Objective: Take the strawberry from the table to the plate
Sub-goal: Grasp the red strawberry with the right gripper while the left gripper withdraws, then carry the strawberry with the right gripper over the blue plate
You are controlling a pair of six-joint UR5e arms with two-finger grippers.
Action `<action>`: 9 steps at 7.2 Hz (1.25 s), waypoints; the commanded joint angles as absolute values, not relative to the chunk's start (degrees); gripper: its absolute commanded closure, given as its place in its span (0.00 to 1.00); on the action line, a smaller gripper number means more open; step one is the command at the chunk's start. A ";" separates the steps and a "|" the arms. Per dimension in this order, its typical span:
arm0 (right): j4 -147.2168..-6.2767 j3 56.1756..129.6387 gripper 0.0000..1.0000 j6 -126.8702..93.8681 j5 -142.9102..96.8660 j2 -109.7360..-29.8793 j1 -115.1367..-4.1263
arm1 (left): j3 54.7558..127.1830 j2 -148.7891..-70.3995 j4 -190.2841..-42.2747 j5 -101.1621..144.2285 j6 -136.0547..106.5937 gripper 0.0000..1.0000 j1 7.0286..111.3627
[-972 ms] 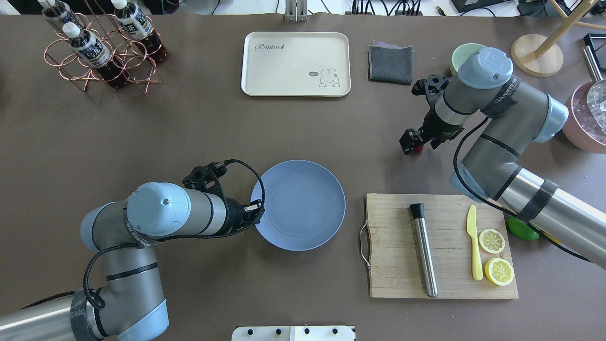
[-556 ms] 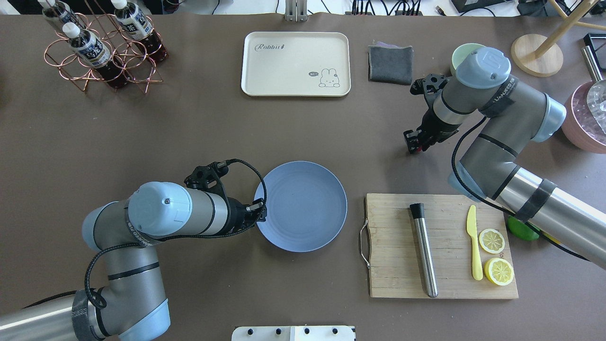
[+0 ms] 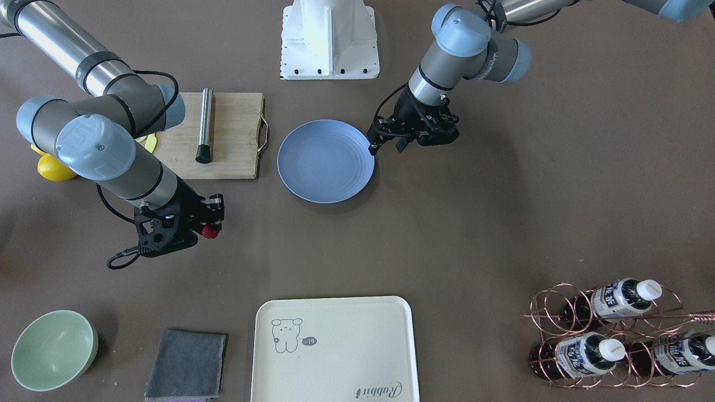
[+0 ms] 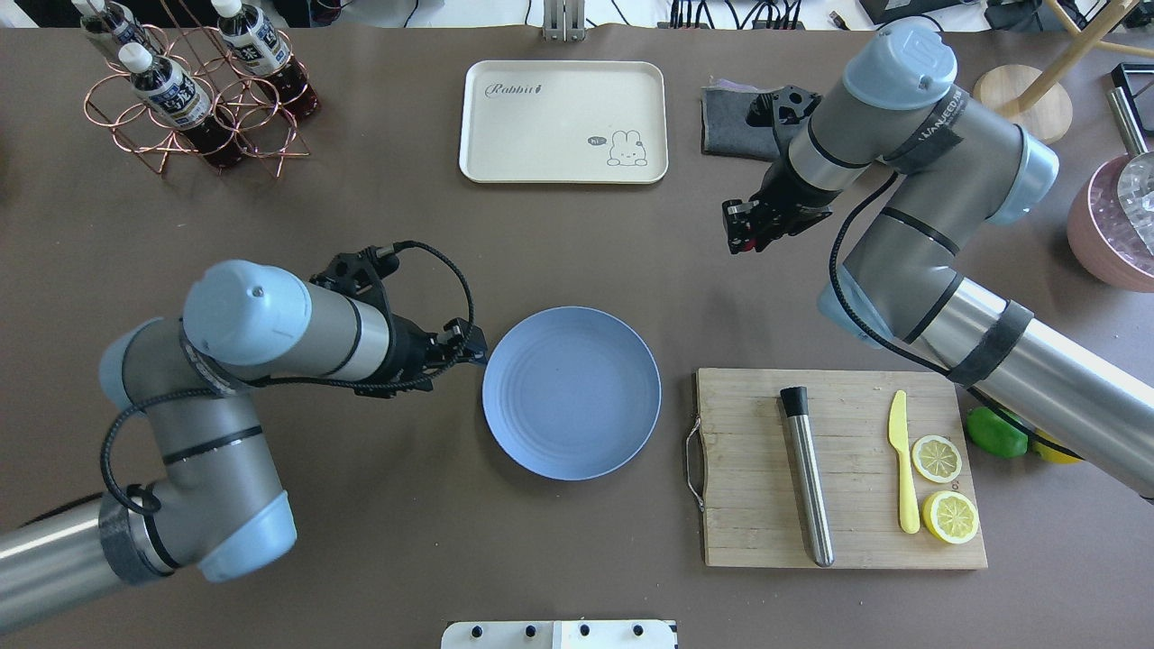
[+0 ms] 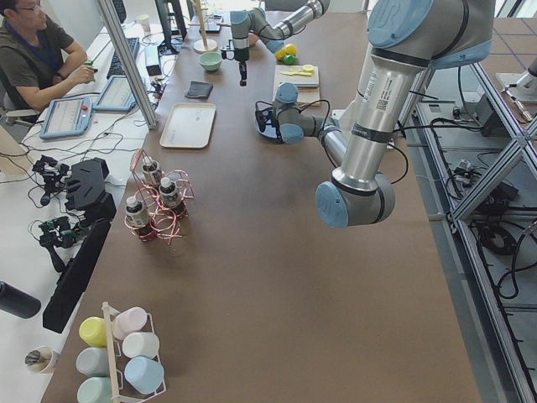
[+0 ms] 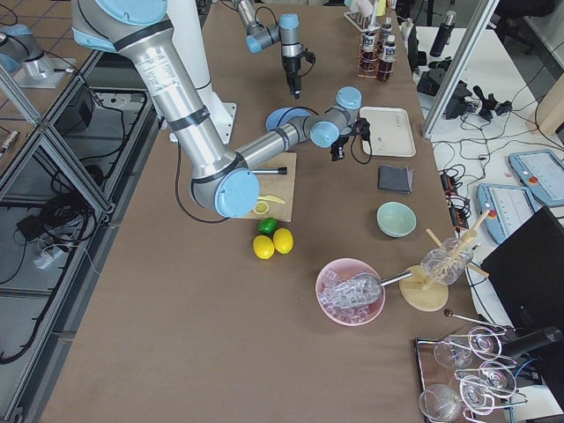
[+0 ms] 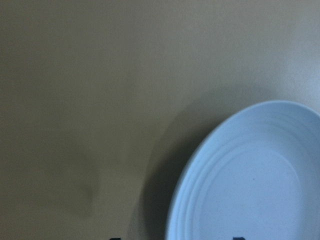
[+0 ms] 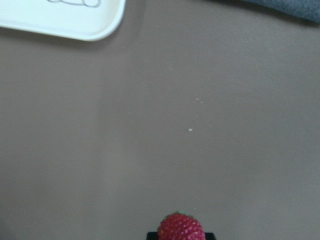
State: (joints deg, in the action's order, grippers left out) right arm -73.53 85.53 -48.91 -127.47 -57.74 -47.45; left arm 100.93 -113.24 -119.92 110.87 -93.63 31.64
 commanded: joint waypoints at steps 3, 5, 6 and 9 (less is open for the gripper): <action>-73.83 91.49 1.00 -68.44 -116.22 -52.92 -32.55 | 99.76 -104.96 -112.59 125.76 -63.87 0.18 50.42; -73.74 91.41 1.00 -70.22 -109.71 -52.48 -26.04 | 98.44 -103.02 -112.59 126.56 -58.20 0.17 53.25; -73.74 90.88 1.00 -70.31 -107.95 -52.12 -24.45 | 98.09 -103.01 -112.59 126.48 -58.10 0.17 53.26; -73.65 89.22 1.00 -70.22 -106.52 -51.42 -23.55 | 98.52 -102.04 -112.85 126.56 -58.18 0.17 53.35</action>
